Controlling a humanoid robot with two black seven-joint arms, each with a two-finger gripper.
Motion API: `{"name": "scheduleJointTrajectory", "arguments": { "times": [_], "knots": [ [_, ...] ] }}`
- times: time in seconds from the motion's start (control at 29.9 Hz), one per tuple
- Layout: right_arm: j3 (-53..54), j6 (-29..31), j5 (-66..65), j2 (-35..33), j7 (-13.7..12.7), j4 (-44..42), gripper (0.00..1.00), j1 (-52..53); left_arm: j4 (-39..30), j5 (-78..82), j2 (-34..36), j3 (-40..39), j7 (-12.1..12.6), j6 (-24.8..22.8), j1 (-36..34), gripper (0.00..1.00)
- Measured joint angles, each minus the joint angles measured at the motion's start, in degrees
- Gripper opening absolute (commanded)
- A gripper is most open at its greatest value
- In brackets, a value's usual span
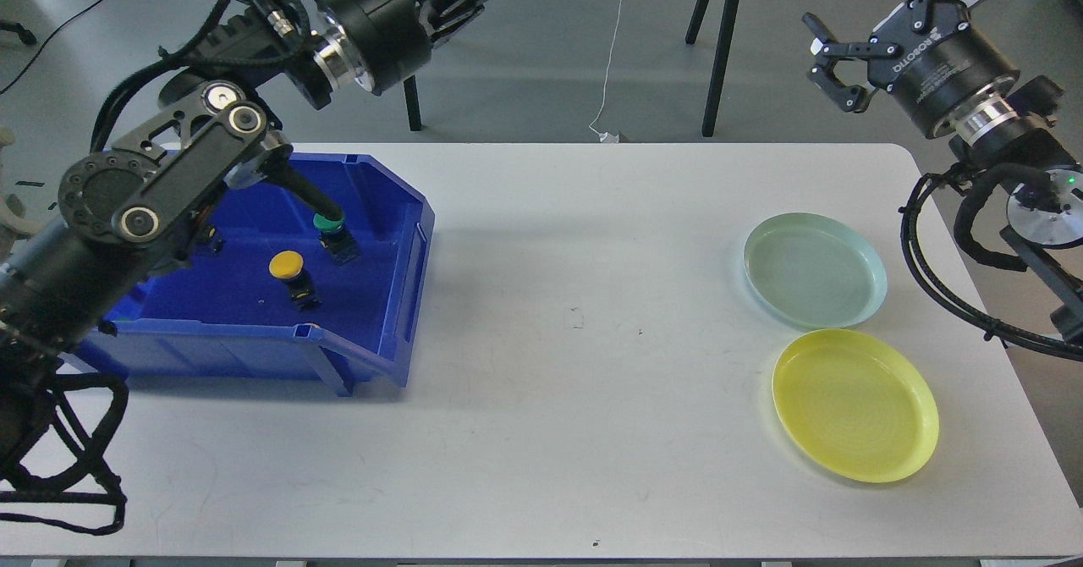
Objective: Pass button and place on color plate
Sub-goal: 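Lift the green button and carry it toward the right gripper, then pass the green button from the left hand to the right gripper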
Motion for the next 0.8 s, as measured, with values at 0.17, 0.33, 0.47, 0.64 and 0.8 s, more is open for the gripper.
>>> {"name": "scheduleJointTrajectory", "arguments": {
  "times": [0.17, 0.33, 0.47, 0.64, 0.8],
  "knots": [
    [-3.43, -0.36, -4.2, 0.67, -0.05, 5.02, 0.95, -0.15, 4.29, 5.48, -6.69, 0.16, -0.06, 1.24, 0.33, 0.36],
    [-5.37, -0.37, -7.14, 2.58, -0.27, 7.04, 0.93, -0.18, 5.23, 6.05, -8.68, 2.96, -0.08, 2.36, 0.36, 0.36],
    [-5.98, -0.66, -8.66, 4.67, -0.33, 7.12, 0.88, -0.18, 5.26, 6.09, -9.39, 3.66, -0.06, 3.55, 0.32, 0.36],
    [-5.87, -2.14, -9.02, 5.64, -0.21, 7.04, 0.59, 0.1, 5.26, 6.09, -9.53, 3.76, 0.16, 3.74, 0.25, 0.36],
    [-5.48, -3.13, -9.16, 5.69, -0.07, 6.48, 0.58, 0.61, 4.98, 6.05, -9.54, 3.74, 0.18, 3.74, 0.16, 0.36]
  ]
}}
